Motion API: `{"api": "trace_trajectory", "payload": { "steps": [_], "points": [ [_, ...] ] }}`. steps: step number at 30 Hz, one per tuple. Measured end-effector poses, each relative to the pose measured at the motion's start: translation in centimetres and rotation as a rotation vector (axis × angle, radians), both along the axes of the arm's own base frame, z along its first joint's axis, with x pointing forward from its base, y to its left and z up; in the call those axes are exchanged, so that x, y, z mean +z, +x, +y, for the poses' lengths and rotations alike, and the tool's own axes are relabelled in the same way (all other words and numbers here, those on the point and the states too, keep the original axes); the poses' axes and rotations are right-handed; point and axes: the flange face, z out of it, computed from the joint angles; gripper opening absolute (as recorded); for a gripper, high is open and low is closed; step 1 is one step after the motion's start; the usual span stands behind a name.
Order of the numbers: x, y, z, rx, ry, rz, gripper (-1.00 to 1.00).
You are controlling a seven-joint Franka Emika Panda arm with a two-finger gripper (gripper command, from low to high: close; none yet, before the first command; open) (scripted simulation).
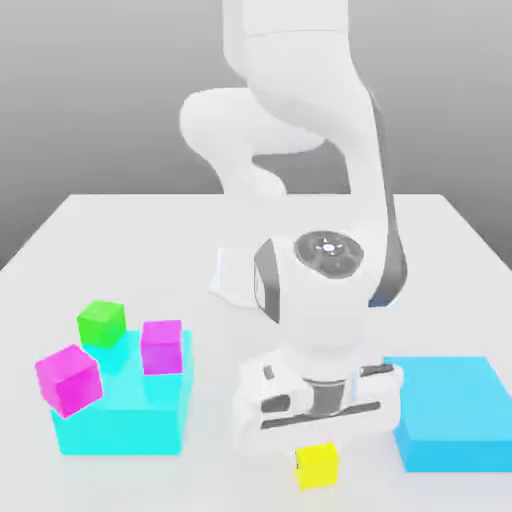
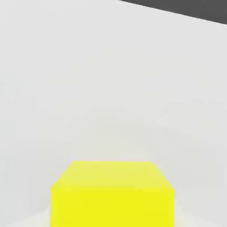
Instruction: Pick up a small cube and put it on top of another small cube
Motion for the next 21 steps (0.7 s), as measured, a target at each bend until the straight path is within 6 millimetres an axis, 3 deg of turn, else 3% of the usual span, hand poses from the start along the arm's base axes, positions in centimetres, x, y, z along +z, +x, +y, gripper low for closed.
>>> {"api": "trace_trajectory", "payload": {
  "steps": [4,10,15,21],
  "points": [
    [4.3,-0.2,-0.5,-0.02,-0.002,0.0,-1.0],
    [10.0,-2.0,-8.9,-0.362,-0.013,-0.002,-1.0],
    [13.9,-5.1,-13.6,-0.62,-0.012,-0.002,-1.0],
    [17.6,-10.3,-18.9,-0.955,0.0,-0.001,-1.0]
  ]
}}
